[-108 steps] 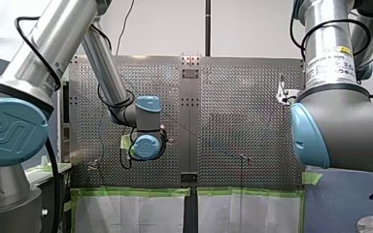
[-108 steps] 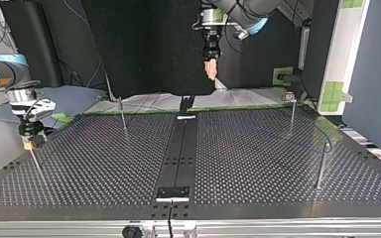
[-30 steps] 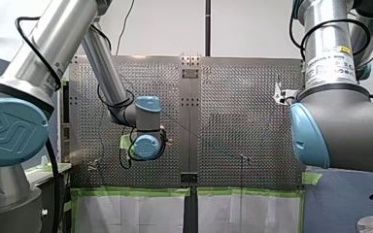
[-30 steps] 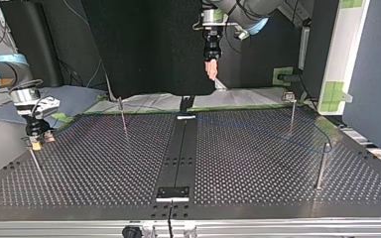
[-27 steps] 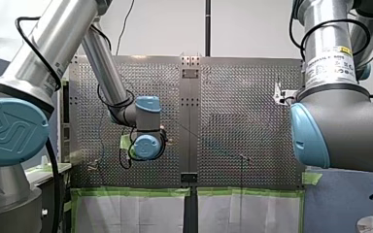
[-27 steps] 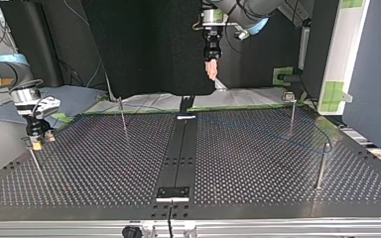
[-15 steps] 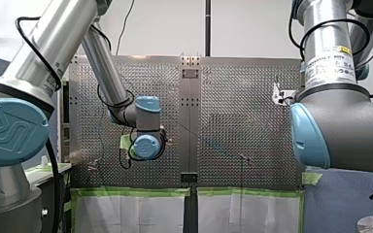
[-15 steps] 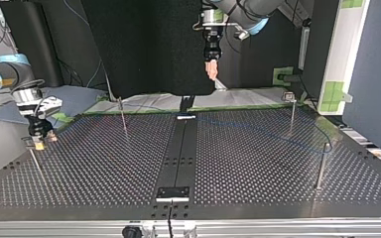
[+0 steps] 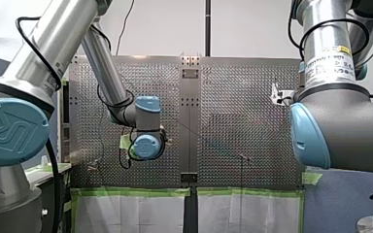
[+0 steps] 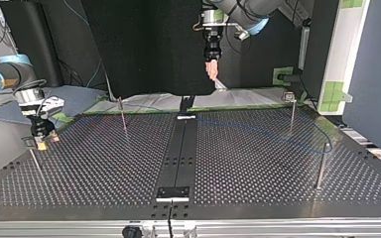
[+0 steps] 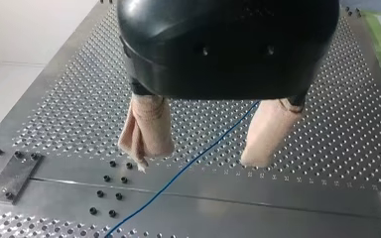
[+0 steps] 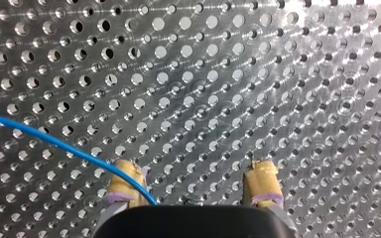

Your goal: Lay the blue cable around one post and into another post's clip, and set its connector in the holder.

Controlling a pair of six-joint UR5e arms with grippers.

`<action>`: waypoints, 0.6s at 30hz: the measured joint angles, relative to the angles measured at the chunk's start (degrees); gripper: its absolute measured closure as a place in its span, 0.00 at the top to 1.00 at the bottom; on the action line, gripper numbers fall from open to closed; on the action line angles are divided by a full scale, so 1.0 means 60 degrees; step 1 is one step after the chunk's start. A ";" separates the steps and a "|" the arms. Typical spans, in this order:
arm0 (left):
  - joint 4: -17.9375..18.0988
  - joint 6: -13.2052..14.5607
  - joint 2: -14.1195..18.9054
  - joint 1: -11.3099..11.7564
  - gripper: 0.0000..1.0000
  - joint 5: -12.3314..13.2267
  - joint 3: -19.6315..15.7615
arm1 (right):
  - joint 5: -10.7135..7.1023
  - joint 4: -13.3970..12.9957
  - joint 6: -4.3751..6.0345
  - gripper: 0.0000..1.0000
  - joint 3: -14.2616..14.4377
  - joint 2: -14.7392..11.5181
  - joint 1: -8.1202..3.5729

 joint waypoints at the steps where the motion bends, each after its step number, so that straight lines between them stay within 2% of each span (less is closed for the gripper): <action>1: 0.0000 0.0000 -0.0001 0.0008 1.00 0.0001 0.0000 | 0.0001 0.0011 -0.0007 1.00 0.0004 0.0001 0.0004; 18: 0.0000 0.0000 -0.0002 0.0066 1.00 0.0000 0.0000 | 0.0160 0.0054 -0.0182 1.00 0.0252 0.0027 0.0071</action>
